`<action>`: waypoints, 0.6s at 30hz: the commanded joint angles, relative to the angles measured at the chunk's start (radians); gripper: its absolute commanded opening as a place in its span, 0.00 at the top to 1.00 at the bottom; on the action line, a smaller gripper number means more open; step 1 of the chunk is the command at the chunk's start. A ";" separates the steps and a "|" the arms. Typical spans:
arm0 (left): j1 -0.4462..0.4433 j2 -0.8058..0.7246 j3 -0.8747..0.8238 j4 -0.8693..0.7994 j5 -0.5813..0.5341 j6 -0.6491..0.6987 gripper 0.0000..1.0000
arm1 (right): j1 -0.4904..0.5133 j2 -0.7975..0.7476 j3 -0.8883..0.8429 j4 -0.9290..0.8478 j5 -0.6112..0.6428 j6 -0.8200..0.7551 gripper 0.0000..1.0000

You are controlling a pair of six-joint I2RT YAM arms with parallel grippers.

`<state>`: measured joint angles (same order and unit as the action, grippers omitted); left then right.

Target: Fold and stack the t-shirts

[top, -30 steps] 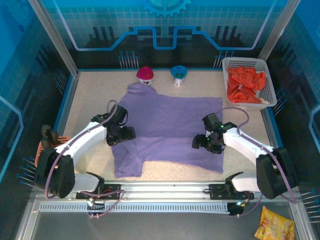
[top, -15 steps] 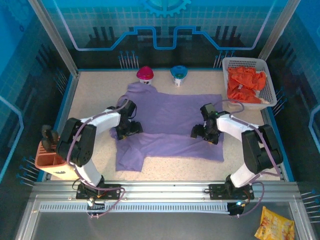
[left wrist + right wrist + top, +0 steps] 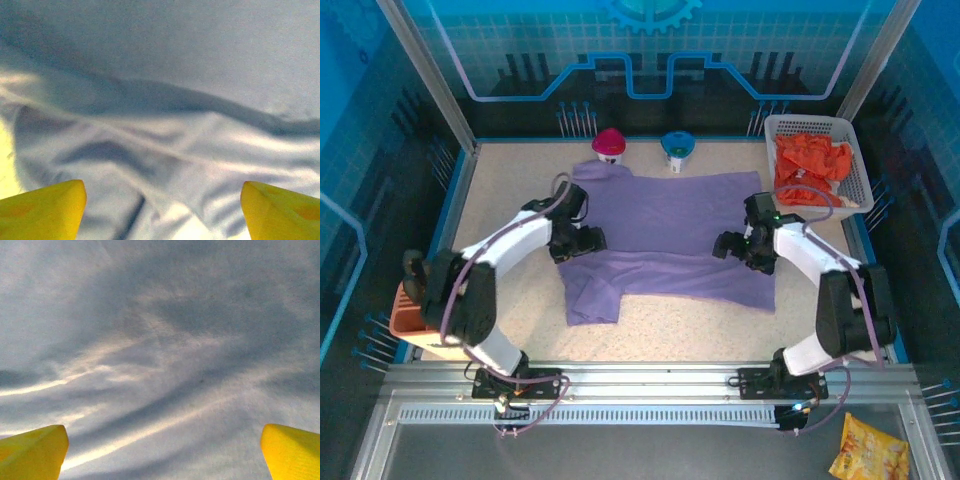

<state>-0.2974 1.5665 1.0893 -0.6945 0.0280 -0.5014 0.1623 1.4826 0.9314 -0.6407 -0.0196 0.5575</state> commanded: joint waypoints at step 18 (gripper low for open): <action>-0.156 -0.294 -0.332 0.095 0.157 -0.310 0.58 | -0.199 -0.307 -0.242 -0.150 0.006 0.024 0.22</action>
<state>-0.4137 1.2938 0.7303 -0.6521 0.1455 -0.7185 -0.0219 1.1938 0.6991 -0.7704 -0.0185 0.5789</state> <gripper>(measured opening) 0.424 0.784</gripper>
